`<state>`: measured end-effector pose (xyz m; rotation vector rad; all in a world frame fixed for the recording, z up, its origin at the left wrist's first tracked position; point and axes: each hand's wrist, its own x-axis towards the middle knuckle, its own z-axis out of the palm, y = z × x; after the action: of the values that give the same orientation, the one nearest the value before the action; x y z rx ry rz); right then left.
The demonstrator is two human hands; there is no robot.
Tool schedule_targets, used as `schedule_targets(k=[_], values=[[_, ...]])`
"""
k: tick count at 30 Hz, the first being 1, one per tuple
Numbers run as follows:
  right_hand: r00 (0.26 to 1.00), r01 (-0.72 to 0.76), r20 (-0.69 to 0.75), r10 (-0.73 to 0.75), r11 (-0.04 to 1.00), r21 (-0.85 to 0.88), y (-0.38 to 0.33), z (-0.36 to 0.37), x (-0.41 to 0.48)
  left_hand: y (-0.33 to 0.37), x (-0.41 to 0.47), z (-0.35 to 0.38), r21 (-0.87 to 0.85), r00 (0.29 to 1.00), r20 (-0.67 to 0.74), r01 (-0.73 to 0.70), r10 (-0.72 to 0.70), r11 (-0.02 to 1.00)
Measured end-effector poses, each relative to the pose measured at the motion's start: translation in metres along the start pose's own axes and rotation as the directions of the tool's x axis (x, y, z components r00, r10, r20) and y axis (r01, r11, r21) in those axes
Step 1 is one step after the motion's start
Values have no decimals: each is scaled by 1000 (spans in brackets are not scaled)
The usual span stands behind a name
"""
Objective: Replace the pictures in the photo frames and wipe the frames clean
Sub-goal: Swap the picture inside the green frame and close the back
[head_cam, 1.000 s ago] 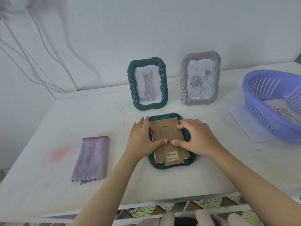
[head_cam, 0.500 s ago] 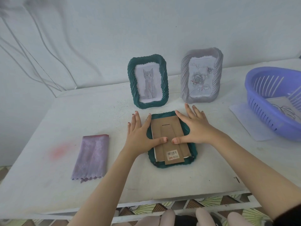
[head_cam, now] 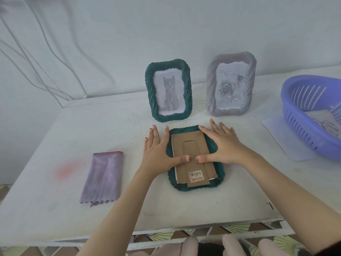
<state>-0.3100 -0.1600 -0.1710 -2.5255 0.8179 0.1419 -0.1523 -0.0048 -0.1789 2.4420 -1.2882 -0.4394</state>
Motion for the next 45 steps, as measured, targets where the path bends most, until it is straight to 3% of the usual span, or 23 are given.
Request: schedule_targets(k=[38,40,43,45], values=[[999,27,-45,-22,995,100,3,3,-3,0,-6,1,-96,997,-76,-28,21,995],[997,51,-66,-39,983,177,3,1,-6,0,-7,1,-87,996,-79,-43,37,995],[987,78,-158,-9,898,433,6,-2,-12,-2,-10,2,-113,989,-126,-85,70,990],[977,104,-212,2,867,488,9,-2,-18,-5,-13,3,-143,975,-184,-154,126,978]])
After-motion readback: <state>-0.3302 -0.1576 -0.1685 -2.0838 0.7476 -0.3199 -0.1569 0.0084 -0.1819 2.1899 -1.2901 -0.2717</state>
